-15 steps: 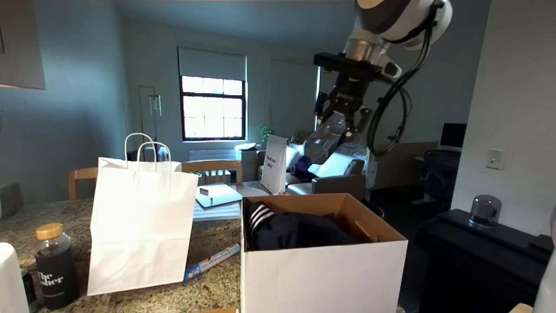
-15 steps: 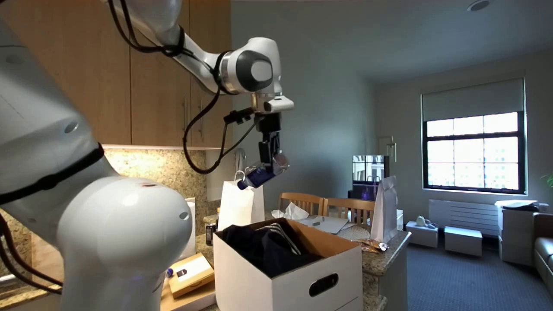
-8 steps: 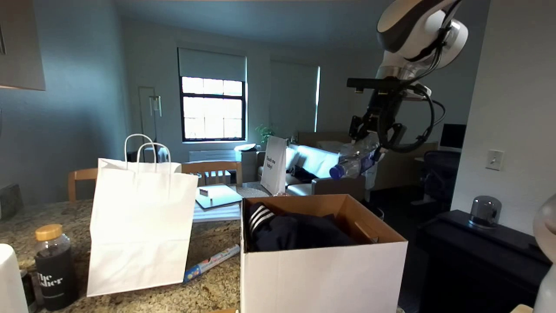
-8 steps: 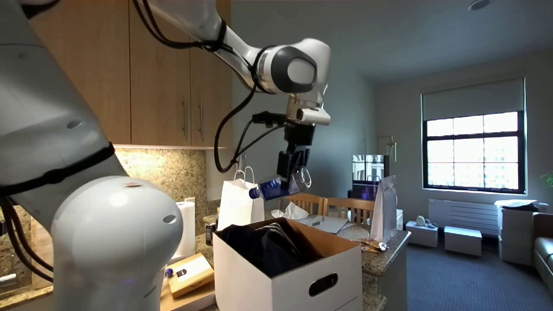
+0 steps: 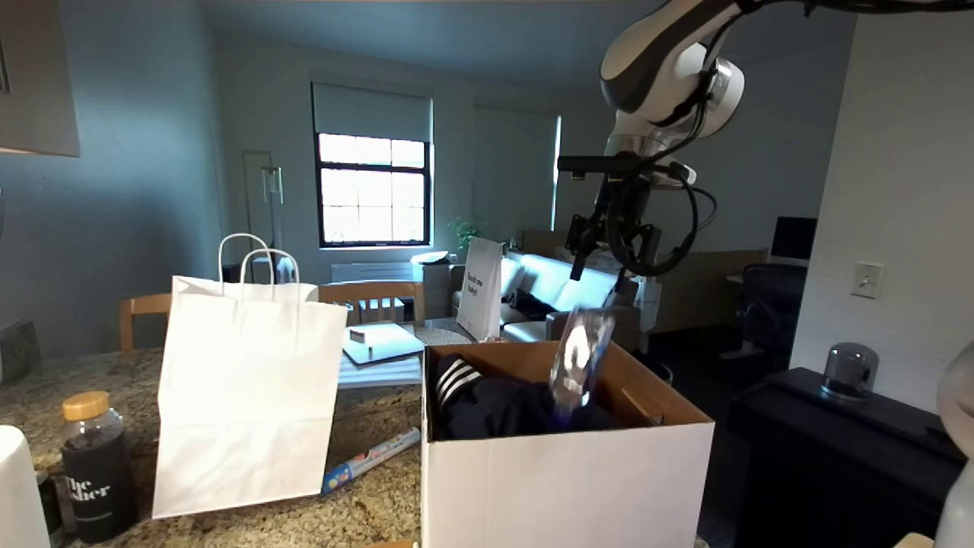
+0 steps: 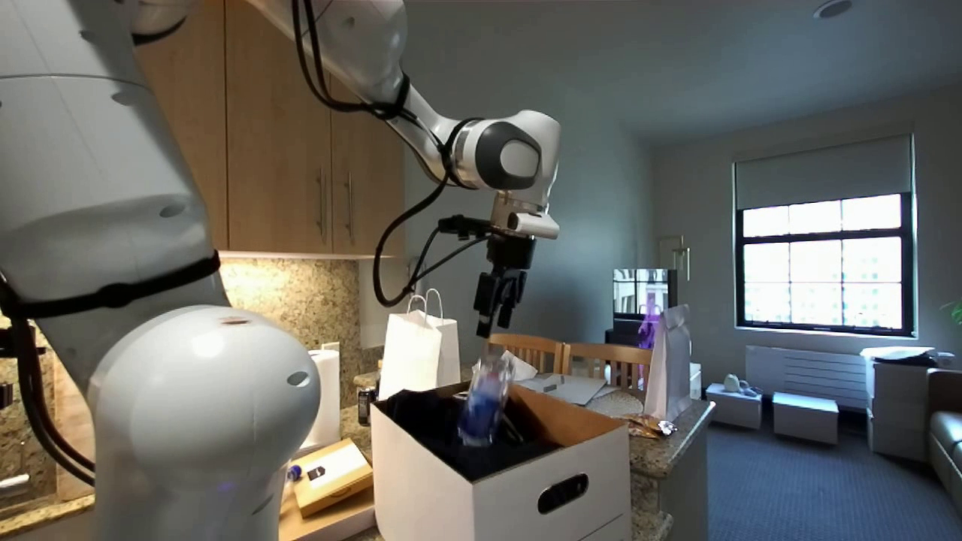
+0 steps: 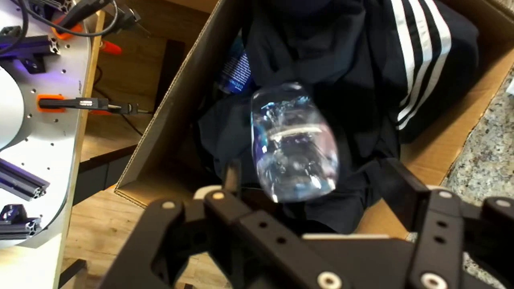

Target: Put the bottles on the counter in the box

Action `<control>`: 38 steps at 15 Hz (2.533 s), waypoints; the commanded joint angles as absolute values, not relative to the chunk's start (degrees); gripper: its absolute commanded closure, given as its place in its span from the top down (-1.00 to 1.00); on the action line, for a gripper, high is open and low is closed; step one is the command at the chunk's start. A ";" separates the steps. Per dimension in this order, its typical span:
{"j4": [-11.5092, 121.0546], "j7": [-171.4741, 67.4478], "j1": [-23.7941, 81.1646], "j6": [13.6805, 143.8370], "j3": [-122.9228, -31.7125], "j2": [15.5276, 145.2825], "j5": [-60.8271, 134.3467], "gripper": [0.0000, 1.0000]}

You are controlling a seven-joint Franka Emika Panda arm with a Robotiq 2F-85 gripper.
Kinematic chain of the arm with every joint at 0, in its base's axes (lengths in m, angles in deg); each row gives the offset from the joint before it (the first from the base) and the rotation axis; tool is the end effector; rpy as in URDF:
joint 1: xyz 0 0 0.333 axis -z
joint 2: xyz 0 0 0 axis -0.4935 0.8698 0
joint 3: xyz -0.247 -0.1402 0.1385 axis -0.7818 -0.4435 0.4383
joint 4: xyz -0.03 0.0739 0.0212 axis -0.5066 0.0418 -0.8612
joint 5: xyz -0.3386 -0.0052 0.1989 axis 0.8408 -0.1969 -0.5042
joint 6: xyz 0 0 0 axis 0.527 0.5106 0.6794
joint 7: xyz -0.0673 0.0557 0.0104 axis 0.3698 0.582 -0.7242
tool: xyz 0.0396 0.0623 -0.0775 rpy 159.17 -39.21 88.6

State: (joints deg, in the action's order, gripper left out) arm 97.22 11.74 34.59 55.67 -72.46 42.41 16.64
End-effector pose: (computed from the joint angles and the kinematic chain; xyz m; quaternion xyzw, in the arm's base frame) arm 0.4317 -0.0109 0.4736 -0.7637 0.6311 0.0852 0.1062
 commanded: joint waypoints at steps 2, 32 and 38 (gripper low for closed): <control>99.69 12.60 33.70 57.59 -70.87 39.11 15.02 1.00; 104.00 5.68 32.13 59.38 -70.12 34.60 11.68 1.00; 104.54 8.17 31.80 60.34 -67.01 33.76 13.81 1.00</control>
State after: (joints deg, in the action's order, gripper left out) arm 104.13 5.87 31.71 59.60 -69.83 34.29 12.38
